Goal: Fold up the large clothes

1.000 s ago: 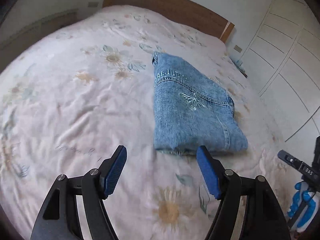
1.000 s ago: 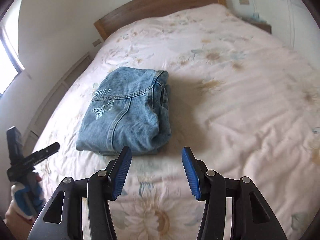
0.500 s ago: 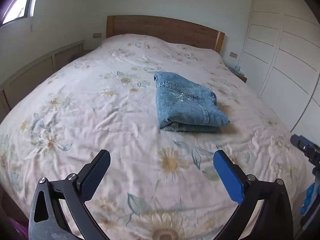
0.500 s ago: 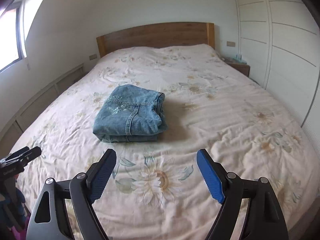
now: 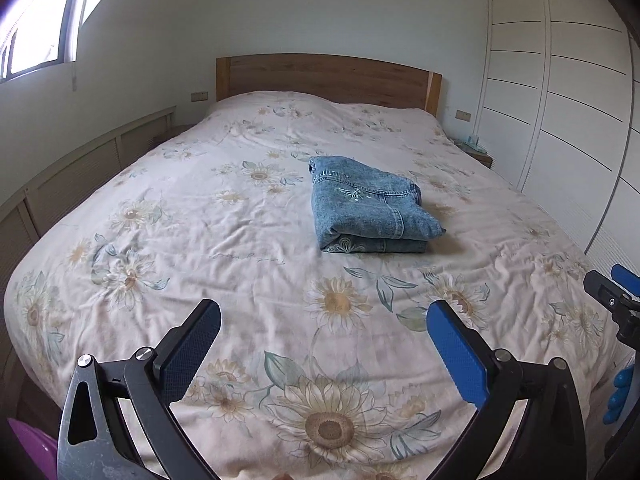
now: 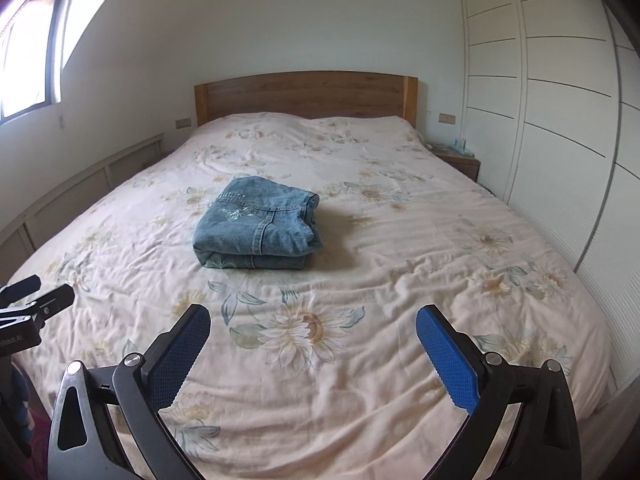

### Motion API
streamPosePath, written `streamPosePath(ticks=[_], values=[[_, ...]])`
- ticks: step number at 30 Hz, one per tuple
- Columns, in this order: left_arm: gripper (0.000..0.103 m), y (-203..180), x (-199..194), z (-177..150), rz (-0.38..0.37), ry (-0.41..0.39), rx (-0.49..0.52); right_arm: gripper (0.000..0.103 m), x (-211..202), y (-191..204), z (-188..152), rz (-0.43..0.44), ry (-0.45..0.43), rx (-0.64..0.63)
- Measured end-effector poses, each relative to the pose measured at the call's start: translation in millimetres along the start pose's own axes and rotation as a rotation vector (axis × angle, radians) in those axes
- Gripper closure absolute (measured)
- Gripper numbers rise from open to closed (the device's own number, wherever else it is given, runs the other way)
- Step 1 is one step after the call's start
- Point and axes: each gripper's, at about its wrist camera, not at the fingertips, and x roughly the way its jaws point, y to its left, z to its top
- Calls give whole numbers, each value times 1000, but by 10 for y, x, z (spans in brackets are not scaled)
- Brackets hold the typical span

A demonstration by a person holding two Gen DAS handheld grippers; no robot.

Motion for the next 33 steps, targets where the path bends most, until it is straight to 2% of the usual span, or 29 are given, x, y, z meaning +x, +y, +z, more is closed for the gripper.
streamPosePath(ticks=[8, 18, 33], values=[[1, 9, -65, -27, 16, -15, -11, 0, -113, -35, 16, -57, -42, -15], [1, -23, 57, -88, 112, -20, -5, 0, -25, -45, -15, -46, -19, -31], [1, -69, 420, -132, 123, 41, 26, 0, 369, -286, -96, -75, 48, 17]])
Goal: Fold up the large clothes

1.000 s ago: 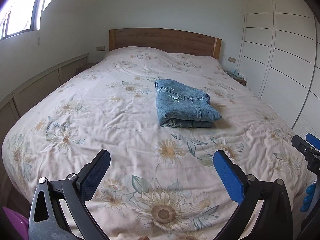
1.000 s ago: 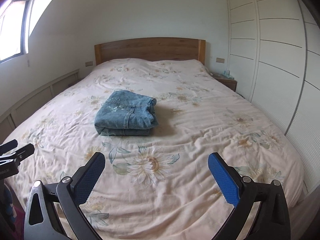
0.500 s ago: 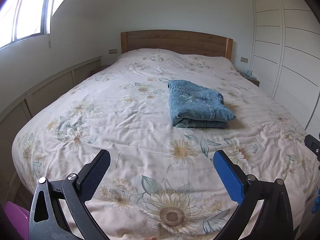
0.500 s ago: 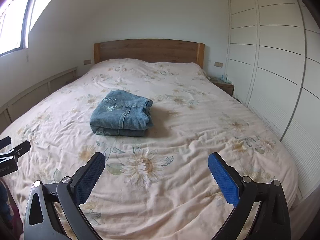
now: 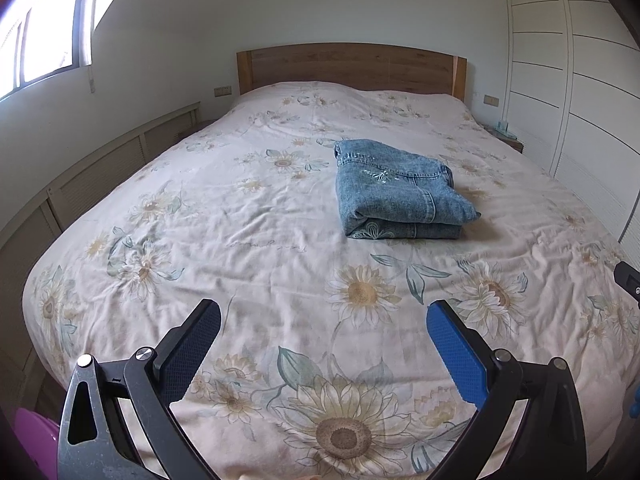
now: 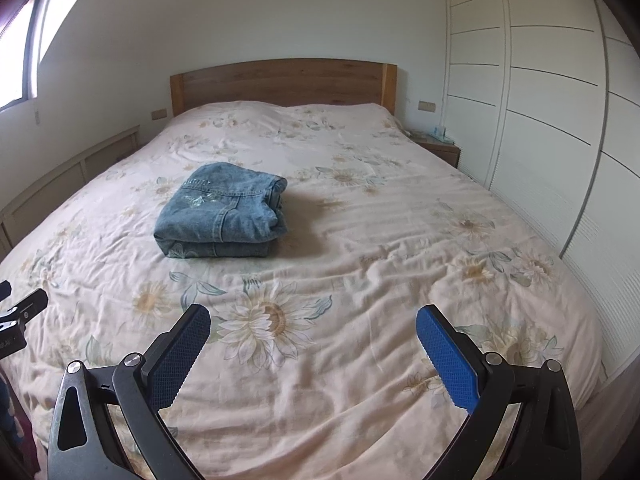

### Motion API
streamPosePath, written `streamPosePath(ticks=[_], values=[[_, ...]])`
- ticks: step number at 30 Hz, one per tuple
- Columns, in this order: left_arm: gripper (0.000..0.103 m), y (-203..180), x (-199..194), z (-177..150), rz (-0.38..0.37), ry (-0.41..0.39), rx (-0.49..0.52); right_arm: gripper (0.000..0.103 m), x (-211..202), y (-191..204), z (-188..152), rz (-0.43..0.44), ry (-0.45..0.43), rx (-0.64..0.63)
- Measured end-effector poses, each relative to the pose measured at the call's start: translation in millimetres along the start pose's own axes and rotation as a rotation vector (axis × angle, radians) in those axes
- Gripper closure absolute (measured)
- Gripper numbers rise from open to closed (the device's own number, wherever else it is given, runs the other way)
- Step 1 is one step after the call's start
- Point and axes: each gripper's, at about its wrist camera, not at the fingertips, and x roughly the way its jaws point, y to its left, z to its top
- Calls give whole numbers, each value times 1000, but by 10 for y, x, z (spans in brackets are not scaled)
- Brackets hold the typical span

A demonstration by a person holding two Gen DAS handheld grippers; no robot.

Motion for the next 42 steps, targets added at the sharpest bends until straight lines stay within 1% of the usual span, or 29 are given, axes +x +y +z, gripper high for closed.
streamPosePath(ticks=[14, 23, 30, 42], values=[[1, 17, 362, -100, 5, 78, 4, 0, 365, -61, -67, -11, 67, 8], [1, 55, 516, -128, 4, 112, -3, 0, 585, -48, -152, -7, 119, 14], [1, 43, 538, -132, 4, 117, 1, 0, 678, -65, -205, -3, 141, 22], [1, 38, 465, -100, 3, 93, 15, 0, 627, -112, -223, -16, 138, 32]])
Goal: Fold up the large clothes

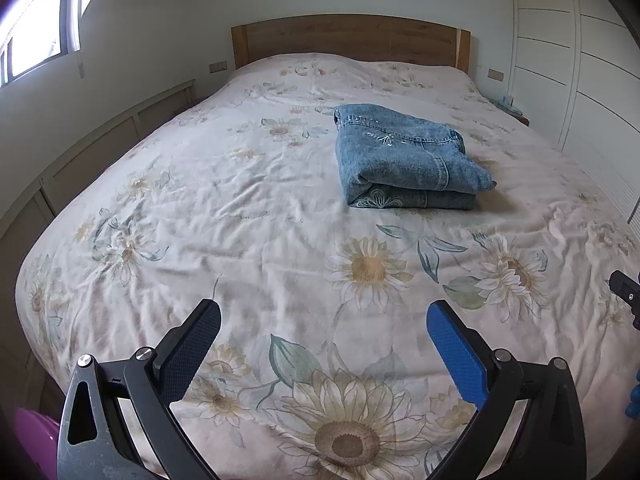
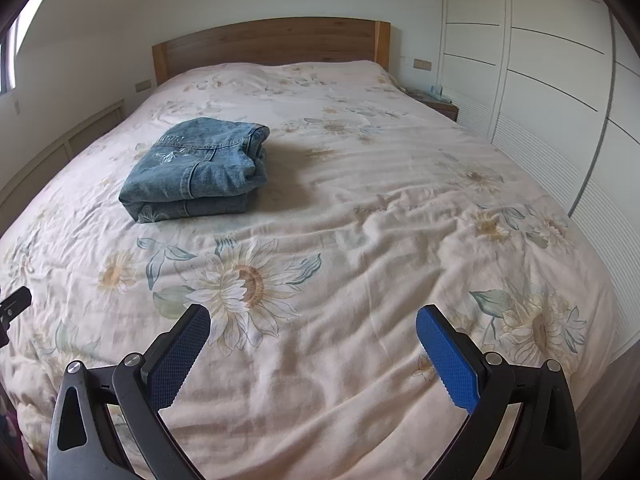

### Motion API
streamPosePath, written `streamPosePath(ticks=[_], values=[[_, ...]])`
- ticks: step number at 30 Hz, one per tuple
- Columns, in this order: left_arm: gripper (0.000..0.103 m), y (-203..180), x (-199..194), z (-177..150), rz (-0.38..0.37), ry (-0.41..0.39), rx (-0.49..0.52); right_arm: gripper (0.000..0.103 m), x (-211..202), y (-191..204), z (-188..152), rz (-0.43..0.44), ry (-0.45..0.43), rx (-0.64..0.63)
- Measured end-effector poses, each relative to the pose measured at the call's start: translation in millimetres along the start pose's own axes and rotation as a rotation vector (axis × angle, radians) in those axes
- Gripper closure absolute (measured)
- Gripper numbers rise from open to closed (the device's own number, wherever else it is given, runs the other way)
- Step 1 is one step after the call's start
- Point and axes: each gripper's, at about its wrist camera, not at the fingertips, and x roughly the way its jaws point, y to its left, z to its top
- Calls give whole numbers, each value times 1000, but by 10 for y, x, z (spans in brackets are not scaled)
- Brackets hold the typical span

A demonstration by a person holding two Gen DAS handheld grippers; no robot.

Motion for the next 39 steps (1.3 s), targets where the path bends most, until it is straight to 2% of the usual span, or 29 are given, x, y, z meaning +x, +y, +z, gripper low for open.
streamPosePath(ticks=[23, 39], values=[[1, 61, -228, 13, -6, -50, 3, 0, -230, -16, -20, -29, -31, -8], [1, 36, -265, 13, -10, -48, 3, 0, -251, -94, -52, -56, -28, -1]])
